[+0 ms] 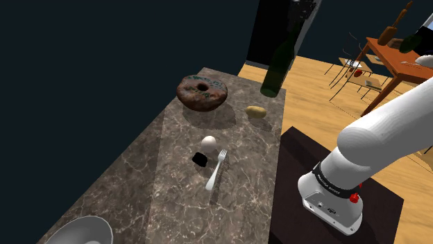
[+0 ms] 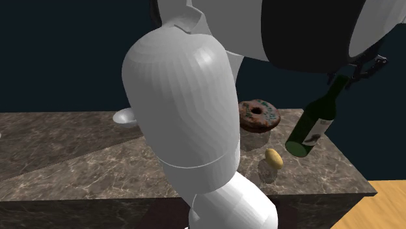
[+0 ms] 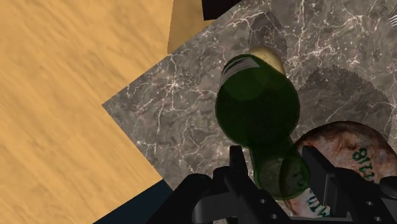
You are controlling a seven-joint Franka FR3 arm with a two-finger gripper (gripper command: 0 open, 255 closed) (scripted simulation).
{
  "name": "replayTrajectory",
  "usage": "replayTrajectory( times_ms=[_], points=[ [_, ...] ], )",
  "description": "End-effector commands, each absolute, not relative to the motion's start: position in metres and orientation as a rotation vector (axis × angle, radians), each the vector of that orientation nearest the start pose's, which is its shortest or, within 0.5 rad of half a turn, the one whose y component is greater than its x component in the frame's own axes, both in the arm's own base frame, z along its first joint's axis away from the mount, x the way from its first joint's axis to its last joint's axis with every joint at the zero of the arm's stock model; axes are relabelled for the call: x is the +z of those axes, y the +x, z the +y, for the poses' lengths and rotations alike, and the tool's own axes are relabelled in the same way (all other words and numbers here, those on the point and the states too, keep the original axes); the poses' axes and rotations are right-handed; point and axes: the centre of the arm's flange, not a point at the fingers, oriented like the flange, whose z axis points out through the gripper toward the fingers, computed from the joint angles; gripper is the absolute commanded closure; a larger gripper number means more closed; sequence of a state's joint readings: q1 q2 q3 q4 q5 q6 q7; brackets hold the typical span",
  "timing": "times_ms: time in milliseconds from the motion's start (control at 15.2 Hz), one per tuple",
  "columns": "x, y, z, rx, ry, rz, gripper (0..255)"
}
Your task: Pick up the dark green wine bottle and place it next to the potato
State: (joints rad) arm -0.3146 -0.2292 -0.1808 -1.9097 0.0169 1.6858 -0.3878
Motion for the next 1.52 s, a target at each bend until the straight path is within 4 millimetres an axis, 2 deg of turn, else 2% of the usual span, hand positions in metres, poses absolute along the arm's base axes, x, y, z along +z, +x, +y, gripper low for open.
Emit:
replayTrajectory(
  times_ms=[0,66,1452],
  points=[
    [0.592,0.420,-0.265,-0.041,-3.086,0.160,255],
    [0.592,0.418,-0.270,-0.041,-3.086,0.160,255],
    [0.481,0.418,-0.270,-0.041,-3.086,0.160,255]
  ],
)
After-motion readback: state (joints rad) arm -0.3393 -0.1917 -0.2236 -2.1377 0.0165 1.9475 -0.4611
